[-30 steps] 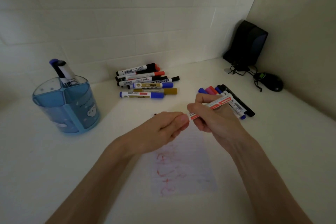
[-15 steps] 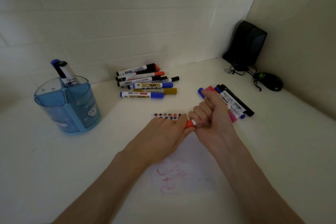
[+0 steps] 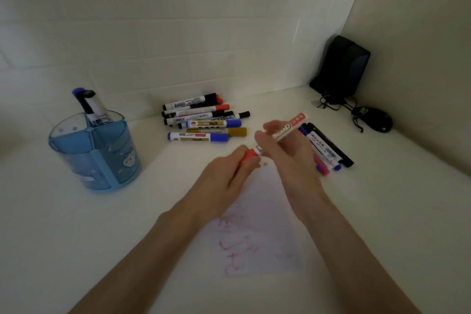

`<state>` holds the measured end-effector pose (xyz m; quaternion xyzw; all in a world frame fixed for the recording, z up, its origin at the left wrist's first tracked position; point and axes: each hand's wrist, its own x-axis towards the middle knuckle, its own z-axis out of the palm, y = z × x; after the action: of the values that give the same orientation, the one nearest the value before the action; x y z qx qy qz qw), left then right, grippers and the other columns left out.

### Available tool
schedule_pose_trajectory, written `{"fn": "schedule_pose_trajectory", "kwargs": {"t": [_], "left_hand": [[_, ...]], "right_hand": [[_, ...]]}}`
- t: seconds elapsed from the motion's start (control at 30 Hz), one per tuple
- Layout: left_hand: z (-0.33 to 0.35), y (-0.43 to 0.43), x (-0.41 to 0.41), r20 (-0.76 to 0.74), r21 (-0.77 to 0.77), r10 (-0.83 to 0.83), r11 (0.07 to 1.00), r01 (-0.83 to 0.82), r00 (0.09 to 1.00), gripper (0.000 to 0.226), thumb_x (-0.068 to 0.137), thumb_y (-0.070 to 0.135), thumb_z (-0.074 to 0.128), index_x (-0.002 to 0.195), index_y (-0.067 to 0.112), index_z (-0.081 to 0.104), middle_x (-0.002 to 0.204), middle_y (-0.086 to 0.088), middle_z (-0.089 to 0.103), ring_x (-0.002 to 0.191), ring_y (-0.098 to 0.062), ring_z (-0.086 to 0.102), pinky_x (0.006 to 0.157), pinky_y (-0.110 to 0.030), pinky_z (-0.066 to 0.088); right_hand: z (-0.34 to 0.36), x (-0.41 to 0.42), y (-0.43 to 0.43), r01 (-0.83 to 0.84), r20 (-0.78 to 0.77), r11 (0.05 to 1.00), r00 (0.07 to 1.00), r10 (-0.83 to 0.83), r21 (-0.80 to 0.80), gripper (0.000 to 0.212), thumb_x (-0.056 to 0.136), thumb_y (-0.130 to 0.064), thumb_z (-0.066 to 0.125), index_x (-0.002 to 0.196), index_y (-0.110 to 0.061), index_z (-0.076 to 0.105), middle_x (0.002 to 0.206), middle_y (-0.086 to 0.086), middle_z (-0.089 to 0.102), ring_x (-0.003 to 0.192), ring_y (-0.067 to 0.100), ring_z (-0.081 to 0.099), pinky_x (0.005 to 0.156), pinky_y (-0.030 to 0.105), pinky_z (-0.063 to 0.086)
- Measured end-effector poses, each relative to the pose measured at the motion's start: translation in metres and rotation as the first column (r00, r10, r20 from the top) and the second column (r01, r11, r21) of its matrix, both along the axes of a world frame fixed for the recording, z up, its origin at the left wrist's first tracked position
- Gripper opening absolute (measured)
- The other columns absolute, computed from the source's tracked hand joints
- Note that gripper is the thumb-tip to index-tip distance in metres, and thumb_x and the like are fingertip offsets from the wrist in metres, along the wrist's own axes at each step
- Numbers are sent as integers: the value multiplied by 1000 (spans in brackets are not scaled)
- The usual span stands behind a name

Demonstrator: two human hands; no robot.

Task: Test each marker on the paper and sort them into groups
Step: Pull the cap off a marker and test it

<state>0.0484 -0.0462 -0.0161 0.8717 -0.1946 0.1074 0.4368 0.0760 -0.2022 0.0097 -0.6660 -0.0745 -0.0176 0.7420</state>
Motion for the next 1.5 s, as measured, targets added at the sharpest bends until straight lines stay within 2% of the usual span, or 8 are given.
{"fn": "schedule_pose_trajectory", "kwargs": {"t": [0.17,0.27,0.37,0.5,0.7,1.1,1.33,1.5], "left_hand": [[2,9,0,57,73,129,988,-133,990,36,98,51,32,114,24,50,89,14,56,75,0,56,66,-13,39],[5,12,0,74,124,215,967,-223,974,43,99,51,29,118,19,51,89,7,59,71,-9,56,64,-21,41],[8,14,-1,164,283,287,903,-323,944,45,99,51,24,114,18,50,88,6,57,67,-15,56,61,-28,41],[5,13,-4,239,370,199,886,-279,950,42,101,45,27,114,16,54,98,1,57,62,-11,46,58,-29,37],[4,25,-4,302,412,169,864,-288,938,33,105,36,35,114,13,57,107,-1,56,72,-8,40,55,-28,41],[5,28,-7,182,419,52,899,-125,982,43,103,54,19,107,26,51,91,15,51,73,-4,49,67,-21,38],[2,22,-1,11,276,30,961,-32,999,32,104,51,22,84,35,42,68,12,47,62,-6,47,59,-17,29],[5,19,1,-92,89,-25,995,33,995,35,103,48,29,78,35,48,62,13,49,60,-3,48,58,-14,34]], "right_hand": [[-11,6,-12,311,398,644,917,-10,-699,51,90,-77,56,68,-32,63,60,-10,63,56,5,59,55,17,41],[-10,5,-25,499,601,540,799,16,-678,53,90,-73,60,66,-26,54,53,-13,48,47,4,45,51,22,38],[-7,1,-30,625,773,570,633,28,-533,32,89,-46,77,82,-19,62,83,-3,59,75,12,54,70,28,47],[-3,5,-21,703,761,299,559,328,-645,31,96,-42,72,119,-21,72,130,11,63,128,34,55,116,52,33],[-8,3,-17,536,627,325,656,420,-779,34,100,-33,55,113,-8,74,91,8,70,80,30,67,80,46,52],[-16,7,-26,183,419,481,791,446,-857,41,101,-53,45,111,-23,72,89,-10,68,76,6,52,79,33,37],[-13,8,-31,437,622,455,650,436,-776,33,102,-40,54,110,-17,76,88,-2,69,81,21,59,86,38,35],[-15,15,-37,370,606,518,674,423,-772,19,98,-30,66,109,-20,77,85,-4,66,81,19,56,90,34,29]]}}
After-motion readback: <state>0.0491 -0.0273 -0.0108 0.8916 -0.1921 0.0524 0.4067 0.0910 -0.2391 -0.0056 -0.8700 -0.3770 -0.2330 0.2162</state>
